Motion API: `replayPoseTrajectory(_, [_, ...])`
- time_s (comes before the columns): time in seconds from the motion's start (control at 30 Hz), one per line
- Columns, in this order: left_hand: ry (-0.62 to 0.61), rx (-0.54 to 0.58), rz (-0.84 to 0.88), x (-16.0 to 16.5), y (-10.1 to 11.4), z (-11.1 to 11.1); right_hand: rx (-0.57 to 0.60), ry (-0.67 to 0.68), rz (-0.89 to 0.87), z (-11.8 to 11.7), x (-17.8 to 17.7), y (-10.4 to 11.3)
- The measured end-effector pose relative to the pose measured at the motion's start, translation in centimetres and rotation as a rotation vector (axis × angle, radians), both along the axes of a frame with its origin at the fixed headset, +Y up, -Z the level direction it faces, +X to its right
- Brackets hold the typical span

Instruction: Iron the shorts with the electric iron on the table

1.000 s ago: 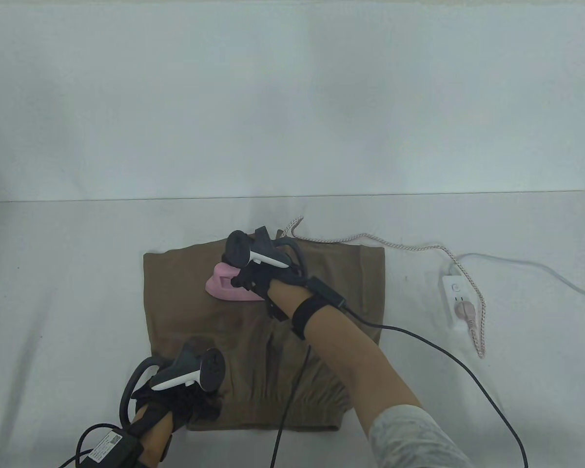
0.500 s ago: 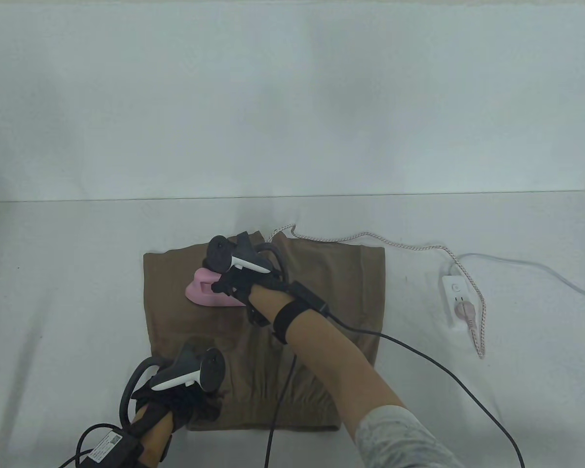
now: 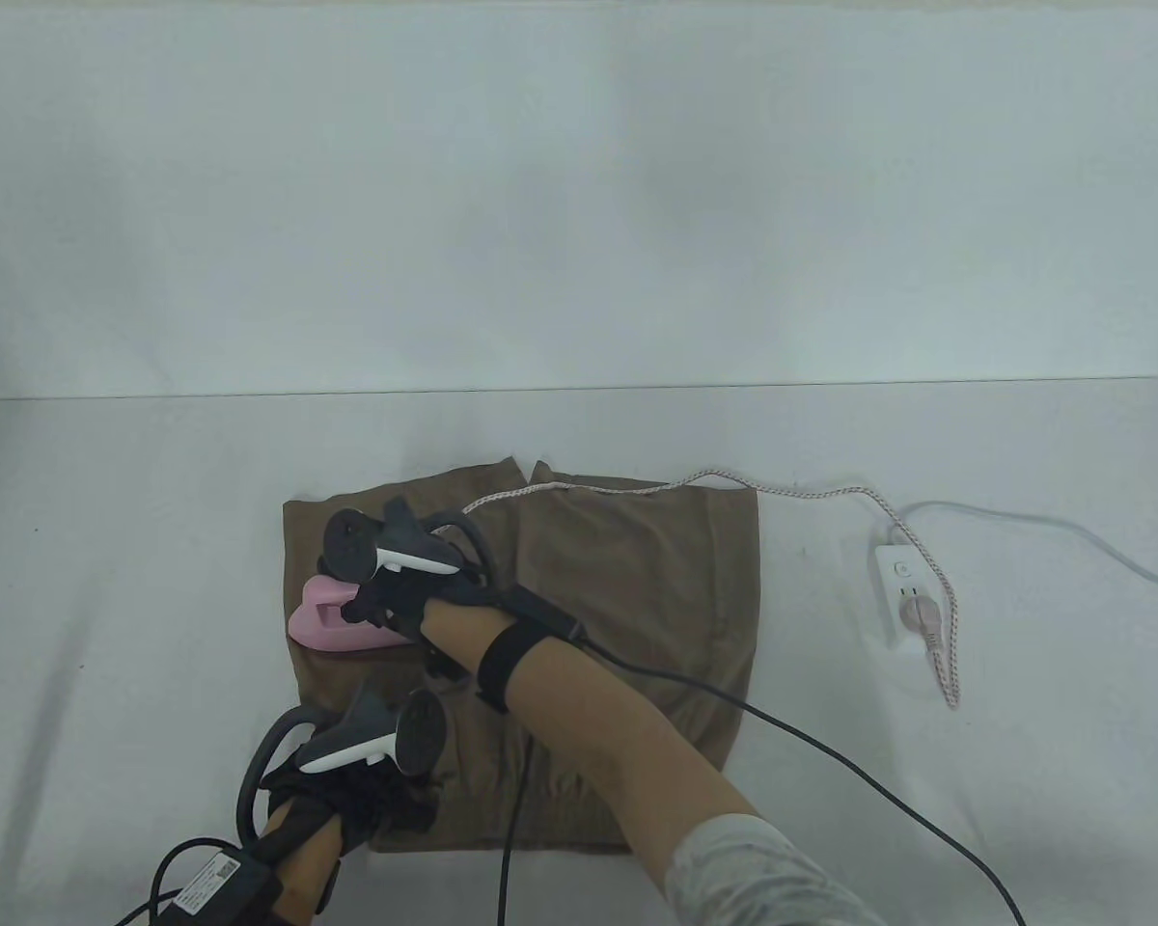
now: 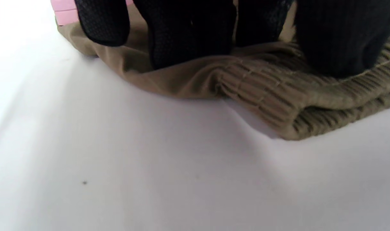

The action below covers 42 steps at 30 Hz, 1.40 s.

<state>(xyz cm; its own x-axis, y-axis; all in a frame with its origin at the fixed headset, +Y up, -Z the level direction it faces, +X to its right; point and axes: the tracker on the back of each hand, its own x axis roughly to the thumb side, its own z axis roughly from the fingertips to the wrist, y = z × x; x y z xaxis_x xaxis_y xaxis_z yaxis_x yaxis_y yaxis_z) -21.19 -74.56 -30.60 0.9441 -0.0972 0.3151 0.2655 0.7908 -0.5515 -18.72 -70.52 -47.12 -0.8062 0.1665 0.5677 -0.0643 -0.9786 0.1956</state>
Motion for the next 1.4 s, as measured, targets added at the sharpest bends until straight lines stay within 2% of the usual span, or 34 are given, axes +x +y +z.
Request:
replayPoseTrajectory(0.2, [-0.005,0.001,-0.005,0.1,0.0,0.0,0.0,-0.022,0.015,-0.1,1.0,0.1])
replayPoseTrajectory(0.97, [-0.005,-0.004,0.01,0.0,-0.1,-0.1,-0.016,-0.169,0.051,-0.1,12.9,0.7])
replayPoseTrajectory(1.13, [-0.008,-0.004,0.008,0.0,-0.1,-0.1,-0.014,-0.157,0.042,-0.1,11.8,0.6])
replayPoseTrajectory(1.4, [-0.009,-0.004,0.009,0.0,-0.1,-0.1,-0.009,-0.062,0.036,0.7,6.2,0.4])
